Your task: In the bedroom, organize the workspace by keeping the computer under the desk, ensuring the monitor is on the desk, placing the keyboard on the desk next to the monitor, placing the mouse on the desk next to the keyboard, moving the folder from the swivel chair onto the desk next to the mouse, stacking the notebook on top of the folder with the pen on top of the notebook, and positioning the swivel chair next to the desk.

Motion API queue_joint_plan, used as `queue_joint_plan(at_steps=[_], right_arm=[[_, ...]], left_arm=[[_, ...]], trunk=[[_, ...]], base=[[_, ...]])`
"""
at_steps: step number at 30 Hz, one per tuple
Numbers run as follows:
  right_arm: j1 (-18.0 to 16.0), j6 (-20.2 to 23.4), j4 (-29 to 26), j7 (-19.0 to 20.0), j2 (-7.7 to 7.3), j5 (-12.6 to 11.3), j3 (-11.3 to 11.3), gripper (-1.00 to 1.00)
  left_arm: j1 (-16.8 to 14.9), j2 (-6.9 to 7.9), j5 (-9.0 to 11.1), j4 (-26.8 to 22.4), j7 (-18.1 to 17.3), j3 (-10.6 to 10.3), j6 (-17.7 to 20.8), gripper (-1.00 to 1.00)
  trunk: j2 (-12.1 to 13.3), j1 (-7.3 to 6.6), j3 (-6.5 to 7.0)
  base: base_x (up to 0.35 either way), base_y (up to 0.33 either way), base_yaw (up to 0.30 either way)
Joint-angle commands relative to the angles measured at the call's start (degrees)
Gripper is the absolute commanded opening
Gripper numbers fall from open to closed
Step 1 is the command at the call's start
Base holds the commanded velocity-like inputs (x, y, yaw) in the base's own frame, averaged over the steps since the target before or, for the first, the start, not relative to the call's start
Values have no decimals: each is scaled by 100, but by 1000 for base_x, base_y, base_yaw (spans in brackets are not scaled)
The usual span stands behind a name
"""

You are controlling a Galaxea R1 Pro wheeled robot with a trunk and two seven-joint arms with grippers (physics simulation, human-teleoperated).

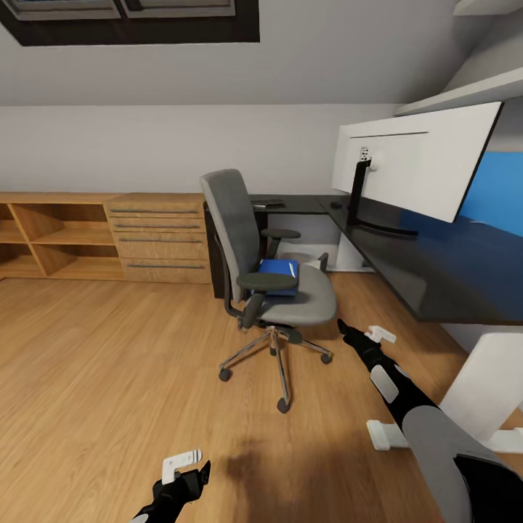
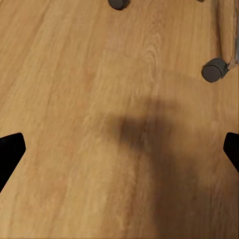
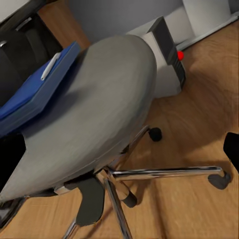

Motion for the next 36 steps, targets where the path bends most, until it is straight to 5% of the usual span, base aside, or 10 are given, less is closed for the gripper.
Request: queue_joint_plan(at_steps=[1, 14, 36], right_arm=[[-5, -3, 15, 114, -14, -65, -20, 100], [-5, -3, 30, 385, -89, -269, -21, 100], [-5, 1, 30, 375, -173, -289, -28, 100]], left_arm=[[-1, 3, 58, 15, 41, -18, 23, 100], [-1, 2, 54, 126, 41, -38, -85, 100], [-1, 2, 48, 130, 41, -31, -98, 100]], trunk=[[-2, 2, -5], [-2, 2, -5], [-2, 2, -5]], base=[[290, 0, 0], [133, 0, 0], [192, -8, 0]])
